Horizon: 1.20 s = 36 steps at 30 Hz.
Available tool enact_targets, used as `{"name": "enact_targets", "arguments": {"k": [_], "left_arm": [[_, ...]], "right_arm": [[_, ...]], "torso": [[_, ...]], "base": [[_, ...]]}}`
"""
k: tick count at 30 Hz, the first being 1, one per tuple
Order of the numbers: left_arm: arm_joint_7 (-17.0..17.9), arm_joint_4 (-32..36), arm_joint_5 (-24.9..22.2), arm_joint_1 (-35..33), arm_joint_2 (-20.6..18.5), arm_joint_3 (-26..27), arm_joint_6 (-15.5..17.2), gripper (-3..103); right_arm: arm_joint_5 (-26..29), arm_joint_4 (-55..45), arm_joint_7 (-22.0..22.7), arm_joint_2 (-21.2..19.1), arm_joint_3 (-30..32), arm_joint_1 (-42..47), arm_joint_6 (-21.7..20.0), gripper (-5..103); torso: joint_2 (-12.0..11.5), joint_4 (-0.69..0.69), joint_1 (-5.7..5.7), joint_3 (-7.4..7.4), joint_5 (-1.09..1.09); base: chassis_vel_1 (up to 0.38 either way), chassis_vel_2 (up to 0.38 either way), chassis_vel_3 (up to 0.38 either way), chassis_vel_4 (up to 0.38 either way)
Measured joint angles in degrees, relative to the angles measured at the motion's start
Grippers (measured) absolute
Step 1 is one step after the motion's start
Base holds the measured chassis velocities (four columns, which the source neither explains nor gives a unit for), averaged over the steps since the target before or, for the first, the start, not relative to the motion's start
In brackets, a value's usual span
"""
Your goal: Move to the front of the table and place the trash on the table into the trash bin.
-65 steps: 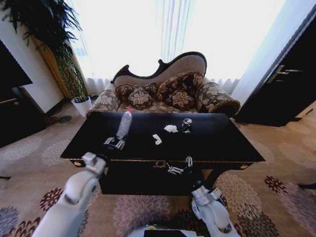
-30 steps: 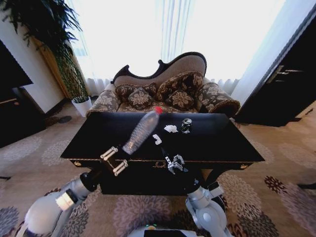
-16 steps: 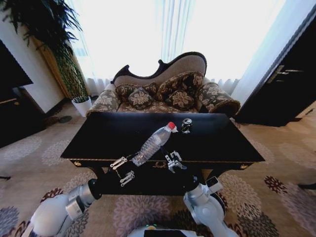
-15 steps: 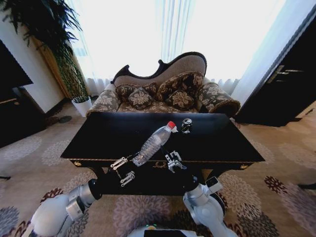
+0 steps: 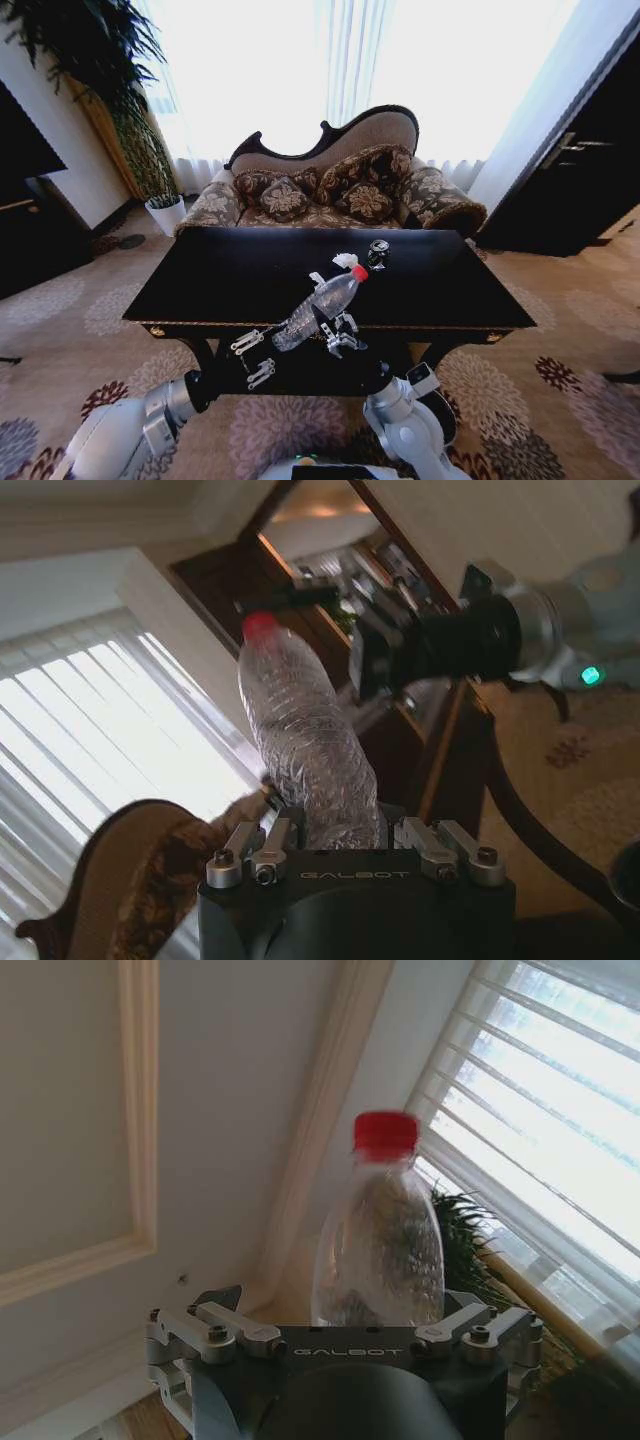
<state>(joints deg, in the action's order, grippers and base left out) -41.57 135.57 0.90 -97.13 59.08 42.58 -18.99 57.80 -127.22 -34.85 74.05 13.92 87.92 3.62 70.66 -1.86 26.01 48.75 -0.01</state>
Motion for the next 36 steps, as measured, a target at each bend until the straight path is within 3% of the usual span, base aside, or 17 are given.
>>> {"name": "enact_targets", "arguments": {"k": [4, 7, 9, 10, 13, 16, 18, 19, 30, 31, 33, 36], "left_arm": [[-0.9, -1.5, 1.2, -0.1, -0.6, 0.5, -0.3, 33], [-1.0, -1.8, 0.5, 0.0, -0.7, 1.0, -0.4, 31], [-1.0, -1.8, 0.4, 0.0, -0.6, 1.1, -0.3, 31], [-1.0, -1.8, 0.2, 0.1, -0.6, 1.1, -0.3, 31], [-0.7, -1.8, 0.0, 0.2, -0.6, 1.1, -0.3, 30], [-0.2, -1.3, -0.6, 0.6, -0.6, 1.3, 0.4, 30], [-0.1, -1.1, -0.7, 0.7, -0.7, 1.4, 0.5, 30], [0.0, -0.9, -0.8, 0.8, -0.7, 1.5, 0.6, 29], [4.0, -0.7, -2.6, 0.1, 0.9, 1.7, 1.9, 26], [4.7, -0.7, -3.5, -0.2, 1.4, 1.7, 2.1, 31], [5.2, -0.7, -4.4, -0.3, 1.7, 1.8, 2.3, 31], [6.0, -0.8, -7.5, -0.4, 2.6, 2.3, 2.7, 47]], "right_arm": [[0.1, -1.2, -0.6, 0.1, 0.7, 0.3, 0.0, 97], [-0.4, -1.5, -1.5, 0.2, 1.3, 0.5, 0.4, 82], [-0.5, -1.5, -1.7, 0.2, 1.3, 0.6, 0.5, 82], [-1.1, -1.5, -2.1, 0.2, 1.4, 0.8, 0.9, 71], [-2.0, -1.5, -2.7, 0.4, 1.5, 1.0, 1.4, 65], [-3.5, -1.5, -3.5, 0.7, 1.5, 1.2, 1.8, 49], [-3.7, -1.5, -3.6, 0.7, 1.5, 1.2, 1.8, 49], [-3.9, -1.5, -3.6, 0.7, 1.5, 1.2, 1.9, 41], [-5.9, 0.0, -4.6, 0.8, 3.8, 1.3, 3.4, 28], [-5.9, 0.0, -4.6, 0.8, 4.3, 1.3, 3.5, 27], [-5.9, 0.0, -4.6, 0.7, 4.7, 1.3, 3.6, 27], [-5.6, 0.3, -4.7, 0.4, 6.2, 1.3, 4.0, 27]], "torso": [[0.0, 0.0, 0.0, 0.0, 0.0], [0.0, 0.0, 0.0, 0.0, 0.0], [0.0, 0.0, 0.0, 0.0, 0.0], [0.0, 0.0, 0.0, 0.0, 0.0], [0.0, 0.0, 0.0, 0.0, 0.0], [0.0, 0.0, 0.0, 0.0, 0.0], [0.0, 0.0, 0.0, 0.0, 0.0], [0.0, 0.0, 0.0, 0.0, 0.0], [0.0, 0.0, 0.0, 0.0, 0.01], [0.0, 0.01, 0.0, 0.0, 0.01], [0.0, 0.01, 0.0, 0.0, 0.01], [0.0, 0.0, 0.0, 0.0, 0.01]], "base": [[0.0, 0.0, 0.0, 0.0], [0.0, 0.0, 0.0, 0.0], [0.0, 0.0, 0.0, 0.0], [0.0, 0.0, 0.0, 0.0], [0.0, 0.0, 0.0, 0.0], [0.0, 0.0, 0.0, 0.0], [0.0, 0.0, 0.0, 0.0], [0.0, 0.0, 0.0, 0.0], [0.0, 0.0, 0.0, 0.0], [0.0, 0.0, 0.0, 0.0], [0.0, 0.0, 0.0, 0.0], [0.0, 0.0, 0.0, 0.0]]}}
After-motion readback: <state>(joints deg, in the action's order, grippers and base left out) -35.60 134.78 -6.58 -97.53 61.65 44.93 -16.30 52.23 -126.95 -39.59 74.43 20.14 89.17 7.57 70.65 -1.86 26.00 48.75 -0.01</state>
